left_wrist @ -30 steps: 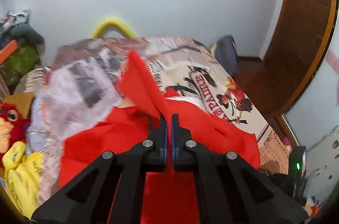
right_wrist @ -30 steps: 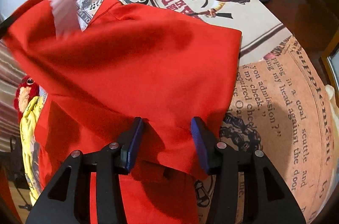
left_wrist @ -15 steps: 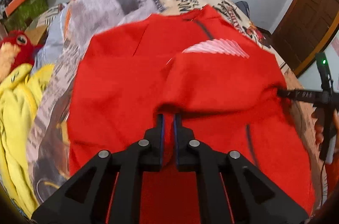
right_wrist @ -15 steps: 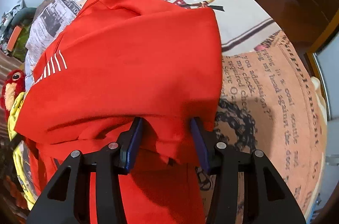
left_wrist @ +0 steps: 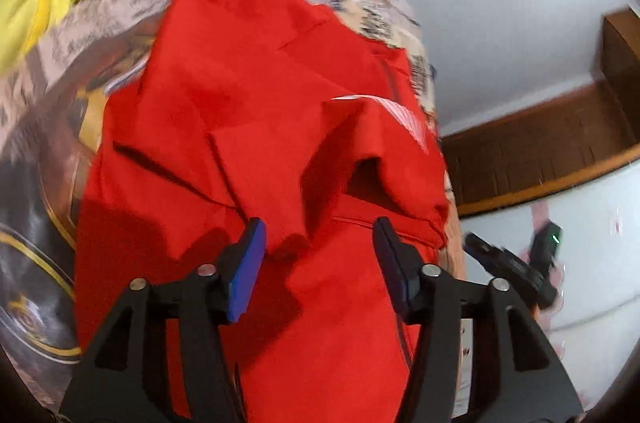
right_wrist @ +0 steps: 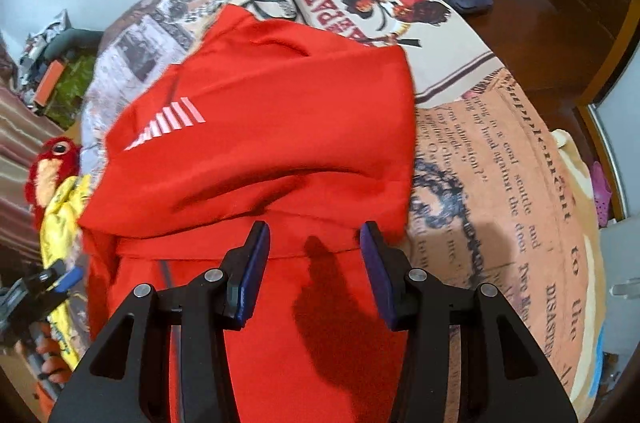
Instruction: Fold large clothes
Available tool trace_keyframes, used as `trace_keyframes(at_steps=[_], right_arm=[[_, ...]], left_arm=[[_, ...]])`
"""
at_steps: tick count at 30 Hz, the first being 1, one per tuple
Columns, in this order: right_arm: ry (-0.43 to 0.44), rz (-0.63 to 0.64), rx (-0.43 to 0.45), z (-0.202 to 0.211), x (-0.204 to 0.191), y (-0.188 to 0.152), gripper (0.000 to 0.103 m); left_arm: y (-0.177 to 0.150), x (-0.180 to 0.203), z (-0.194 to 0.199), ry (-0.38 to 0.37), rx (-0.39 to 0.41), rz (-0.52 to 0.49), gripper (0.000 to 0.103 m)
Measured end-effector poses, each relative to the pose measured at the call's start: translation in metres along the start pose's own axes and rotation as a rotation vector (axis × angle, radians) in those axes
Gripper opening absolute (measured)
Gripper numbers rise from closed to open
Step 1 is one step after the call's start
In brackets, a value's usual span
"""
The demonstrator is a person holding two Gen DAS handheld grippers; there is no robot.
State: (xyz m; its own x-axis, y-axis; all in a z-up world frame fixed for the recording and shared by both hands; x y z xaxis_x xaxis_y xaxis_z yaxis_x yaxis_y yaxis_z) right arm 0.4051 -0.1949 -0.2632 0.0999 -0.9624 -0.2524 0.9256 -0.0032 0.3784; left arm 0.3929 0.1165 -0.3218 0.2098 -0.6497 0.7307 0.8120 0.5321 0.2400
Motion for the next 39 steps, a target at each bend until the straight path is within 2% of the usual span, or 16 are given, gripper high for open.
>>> trace_keyframes(at_steps=[4,8,10,11,13,16,21,26,28,31,34,36,39], right_arm=[[0.029,0.019,0.009,0.001,-0.014,-0.002,0.044],[0.017,0.049,0.001,-0.004,-0.021,-0.006,0.044],[-0.001,0.065,-0.004,-0.008,-0.021,-0.008,0.044],[-0.009,0.069,-0.007,-0.010,-0.020,-0.009,0.044],[-0.010,0.063,-0.014,-0.013,-0.019,-0.011,0.044],[-0.006,0.045,-0.030,-0.018,-0.017,-0.014,0.044],[-0.002,0.040,-0.023,-0.016,-0.018,-0.013,0.044],[0.003,0.025,0.009,-0.010,-0.022,-0.002,0.044],[0.003,0.024,0.021,-0.009,-0.023,0.005,0.044],[-0.002,0.019,0.039,-0.011,-0.025,0.018,0.044],[0.008,0.001,0.044,-0.018,-0.025,0.028,0.044],[0.009,-0.012,0.029,-0.029,-0.023,0.032,0.044],[-0.012,-0.021,-0.016,-0.049,-0.016,0.029,0.044]], left_arm=[[-0.006,-0.026,-0.027,0.074,-0.025,0.067,0.055],[-0.008,-0.032,-0.050,0.079,-0.055,0.061,0.055],[-0.006,-0.029,-0.052,0.075,-0.050,0.036,0.039],[-0.004,-0.028,-0.051,0.087,-0.046,0.022,0.033],[-0.002,-0.026,-0.049,0.124,-0.038,-0.026,0.014],[0.001,-0.022,-0.039,0.157,-0.025,-0.092,0.004],[0.022,-0.001,0.002,0.278,0.072,-0.284,0.001],[0.065,0.034,0.061,0.383,0.245,-0.467,0.001],[0.079,0.042,0.080,0.412,0.295,-0.506,0.001],[0.102,0.039,0.091,0.468,0.322,-0.538,0.001],[0.116,0.016,0.086,0.473,0.287,-0.504,0.001],[0.117,-0.009,0.071,0.446,0.227,-0.463,0.001],[0.107,-0.048,0.042,0.458,0.137,-0.406,0.001]])
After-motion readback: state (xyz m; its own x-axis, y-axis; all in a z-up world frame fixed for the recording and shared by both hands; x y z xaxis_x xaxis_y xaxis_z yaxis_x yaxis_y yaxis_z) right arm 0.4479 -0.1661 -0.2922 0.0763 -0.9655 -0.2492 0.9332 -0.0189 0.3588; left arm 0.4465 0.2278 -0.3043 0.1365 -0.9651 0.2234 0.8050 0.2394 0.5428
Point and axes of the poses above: each gripper's, at about its wrist camera, not at the fingertips, and z roughly against the way its jaws point, x to its right, y to its top, the point moved 10 cm from there along -z, roughly the way its jaws point, and after that the axes turned 3 degrees about -y, right-handed, at the moved point
